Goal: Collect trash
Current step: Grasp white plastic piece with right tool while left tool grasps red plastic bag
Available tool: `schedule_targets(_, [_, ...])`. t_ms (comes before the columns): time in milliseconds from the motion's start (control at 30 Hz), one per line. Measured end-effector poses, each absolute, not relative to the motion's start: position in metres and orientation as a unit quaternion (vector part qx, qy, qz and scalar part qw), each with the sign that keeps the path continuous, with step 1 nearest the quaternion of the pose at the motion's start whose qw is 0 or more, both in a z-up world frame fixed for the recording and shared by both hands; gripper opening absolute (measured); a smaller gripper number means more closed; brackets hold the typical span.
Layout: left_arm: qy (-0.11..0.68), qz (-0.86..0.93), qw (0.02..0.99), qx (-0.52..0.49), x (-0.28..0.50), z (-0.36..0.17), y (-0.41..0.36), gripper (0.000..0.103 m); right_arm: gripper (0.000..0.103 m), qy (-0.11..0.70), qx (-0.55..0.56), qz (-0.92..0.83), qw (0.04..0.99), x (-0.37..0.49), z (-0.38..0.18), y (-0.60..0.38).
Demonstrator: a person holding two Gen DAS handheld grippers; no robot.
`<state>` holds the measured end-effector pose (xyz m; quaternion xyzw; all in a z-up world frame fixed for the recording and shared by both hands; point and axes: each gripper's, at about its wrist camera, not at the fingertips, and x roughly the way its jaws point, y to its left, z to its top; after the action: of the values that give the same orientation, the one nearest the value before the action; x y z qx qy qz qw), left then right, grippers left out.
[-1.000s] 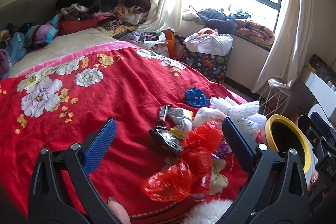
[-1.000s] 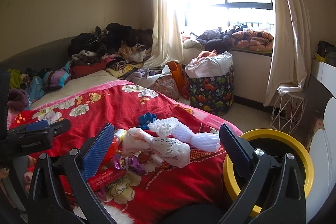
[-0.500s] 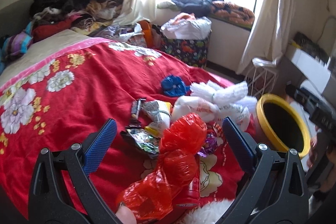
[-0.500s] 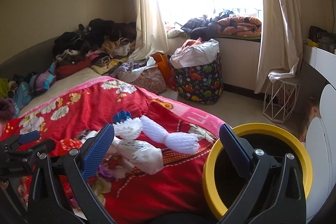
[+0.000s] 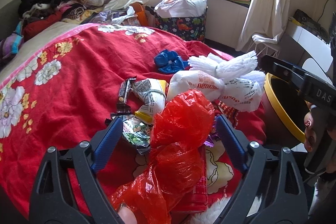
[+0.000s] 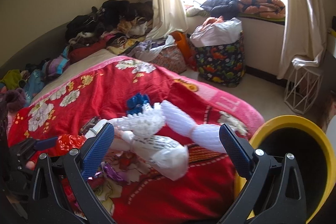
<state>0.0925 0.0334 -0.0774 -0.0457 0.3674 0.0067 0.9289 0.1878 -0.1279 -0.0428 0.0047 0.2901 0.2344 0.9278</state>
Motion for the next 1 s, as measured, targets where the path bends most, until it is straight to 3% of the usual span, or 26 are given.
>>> schedule_targets(167, [0.378,0.002,0.924,-0.053,0.095,-0.082,0.034,0.064,0.097,0.300,-0.002,0.243,0.923,0.200,-0.048,-0.113])
schedule_targets(300, [0.384,-0.005,0.921,-0.059,0.097,-0.085,0.034,0.048,0.080,0.316,0.003,0.249,0.915,0.211,-0.052,-0.108])
schedule_targets(367, [0.385,-0.007,0.921,-0.062,0.097,-0.085,0.034,0.039,0.063,0.319,0.003,0.253,0.913,0.214,-0.054,-0.106])
schedule_targets(433, [0.384,-0.010,0.921,-0.066,0.096,-0.084,0.035,0.036,0.031,0.319,-0.001,0.263,0.910,0.214,-0.054,-0.103])
schedule_targets(500, [0.377,-0.013,0.923,-0.073,0.094,-0.081,0.036,0.033,0.016,0.310,0.000,0.268,0.912,0.210,-0.052,-0.104])
schedule_targets(1000, [0.299,-0.030,0.946,-0.122,0.079,-0.026,0.045,0.031,0.015,0.233,0.072,0.284,0.927,0.173,-0.003,-0.147])
